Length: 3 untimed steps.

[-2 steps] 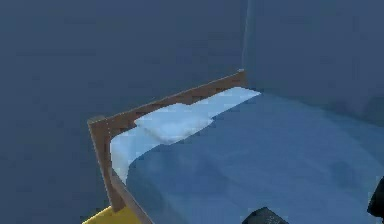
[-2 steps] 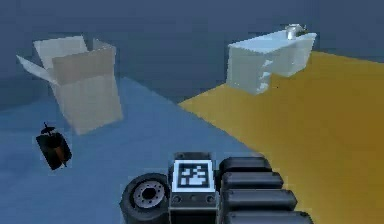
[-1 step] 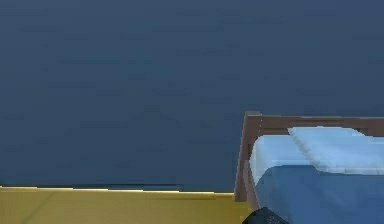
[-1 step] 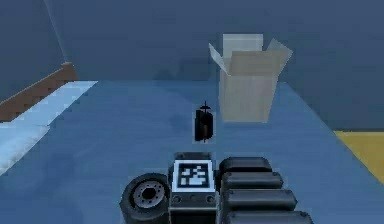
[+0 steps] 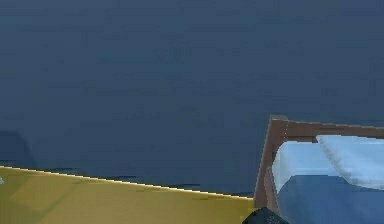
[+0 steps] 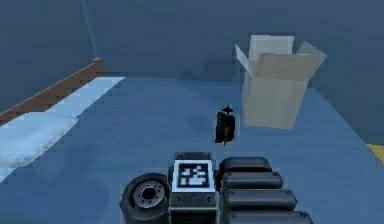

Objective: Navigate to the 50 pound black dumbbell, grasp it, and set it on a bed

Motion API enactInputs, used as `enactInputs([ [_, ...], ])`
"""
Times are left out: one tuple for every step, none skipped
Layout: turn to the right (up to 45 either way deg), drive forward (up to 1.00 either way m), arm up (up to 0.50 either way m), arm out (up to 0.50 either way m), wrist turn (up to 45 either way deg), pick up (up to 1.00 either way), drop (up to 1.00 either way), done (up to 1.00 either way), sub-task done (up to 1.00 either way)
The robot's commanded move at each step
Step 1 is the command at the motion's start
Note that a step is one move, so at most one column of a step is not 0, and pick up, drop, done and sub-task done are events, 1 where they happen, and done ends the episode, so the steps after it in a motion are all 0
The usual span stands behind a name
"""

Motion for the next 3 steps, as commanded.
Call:
enactInputs([
  [0.0, 0.00, 0.00, 0.48, 0.0, 0.00, 0.00, 0.00, 0.00],
  [0.0, 0.00, 0.00, 0.00, 45.0, 0.00, 0.00, 0.00, 0.00],
  [0.0, 0.00, 0.00, 0.00, 45.0, 0.00, 0.00, 0.00, 0.00],
])
